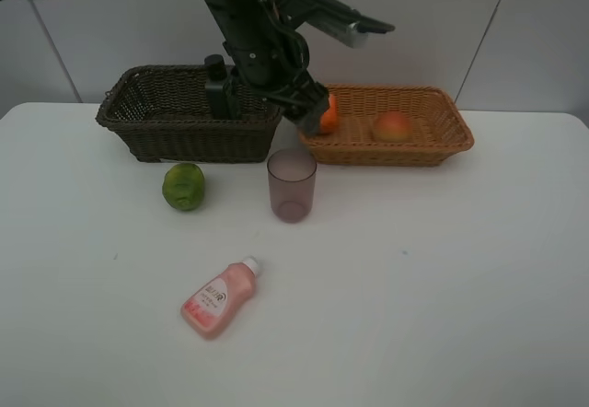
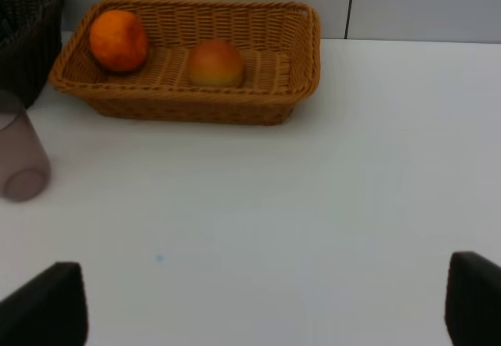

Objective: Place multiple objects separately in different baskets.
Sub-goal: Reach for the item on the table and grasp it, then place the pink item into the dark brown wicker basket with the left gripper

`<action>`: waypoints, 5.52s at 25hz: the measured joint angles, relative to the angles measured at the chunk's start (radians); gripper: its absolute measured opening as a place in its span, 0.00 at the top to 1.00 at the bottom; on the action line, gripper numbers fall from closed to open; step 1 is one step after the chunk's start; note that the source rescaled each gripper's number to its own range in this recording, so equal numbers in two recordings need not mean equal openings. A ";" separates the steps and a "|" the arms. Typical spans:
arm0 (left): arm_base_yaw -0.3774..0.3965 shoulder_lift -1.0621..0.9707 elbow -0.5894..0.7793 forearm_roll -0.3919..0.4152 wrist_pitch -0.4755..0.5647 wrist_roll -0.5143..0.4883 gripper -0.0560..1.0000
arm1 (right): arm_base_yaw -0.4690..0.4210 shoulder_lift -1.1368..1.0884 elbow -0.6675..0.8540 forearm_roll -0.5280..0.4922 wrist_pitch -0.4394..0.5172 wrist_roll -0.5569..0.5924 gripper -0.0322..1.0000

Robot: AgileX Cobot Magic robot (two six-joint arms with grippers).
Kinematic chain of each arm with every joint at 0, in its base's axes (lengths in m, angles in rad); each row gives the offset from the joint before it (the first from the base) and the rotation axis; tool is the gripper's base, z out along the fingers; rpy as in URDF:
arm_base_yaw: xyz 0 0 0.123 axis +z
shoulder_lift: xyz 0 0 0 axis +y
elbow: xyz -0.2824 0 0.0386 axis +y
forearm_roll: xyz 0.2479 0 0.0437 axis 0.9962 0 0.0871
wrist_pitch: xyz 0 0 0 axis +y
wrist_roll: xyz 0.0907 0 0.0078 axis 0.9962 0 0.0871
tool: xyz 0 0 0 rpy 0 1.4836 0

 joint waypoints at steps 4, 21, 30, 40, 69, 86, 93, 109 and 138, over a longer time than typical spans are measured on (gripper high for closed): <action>-0.067 0.027 0.000 0.000 0.016 0.089 0.00 | 0.000 0.000 0.000 0.000 0.000 0.000 0.03; -0.112 0.069 0.000 0.039 0.155 0.312 0.00 | 0.000 0.000 0.000 0.000 0.000 0.000 0.03; -0.114 0.120 0.000 0.106 0.166 0.350 0.00 | 0.000 0.000 0.000 0.000 0.000 0.000 0.03; -0.134 0.168 0.000 0.107 0.146 0.394 0.00 | 0.000 0.000 0.000 0.000 0.000 0.000 0.03; -0.149 0.218 0.001 0.109 0.073 0.376 0.86 | 0.000 0.000 0.000 0.000 0.000 0.000 0.03; -0.149 0.216 0.001 0.109 0.076 0.376 0.86 | 0.000 0.000 0.000 0.000 0.000 0.000 0.03; -0.142 0.145 -0.005 0.120 0.126 0.138 0.86 | 0.000 0.000 0.000 0.000 0.000 0.000 0.03; 0.057 -0.092 -0.012 0.155 0.328 -0.305 0.86 | 0.000 0.000 0.000 0.000 0.000 0.000 0.03; 0.422 -0.019 0.096 0.158 -0.187 -0.375 0.86 | 0.000 0.000 0.000 0.000 0.000 0.000 0.03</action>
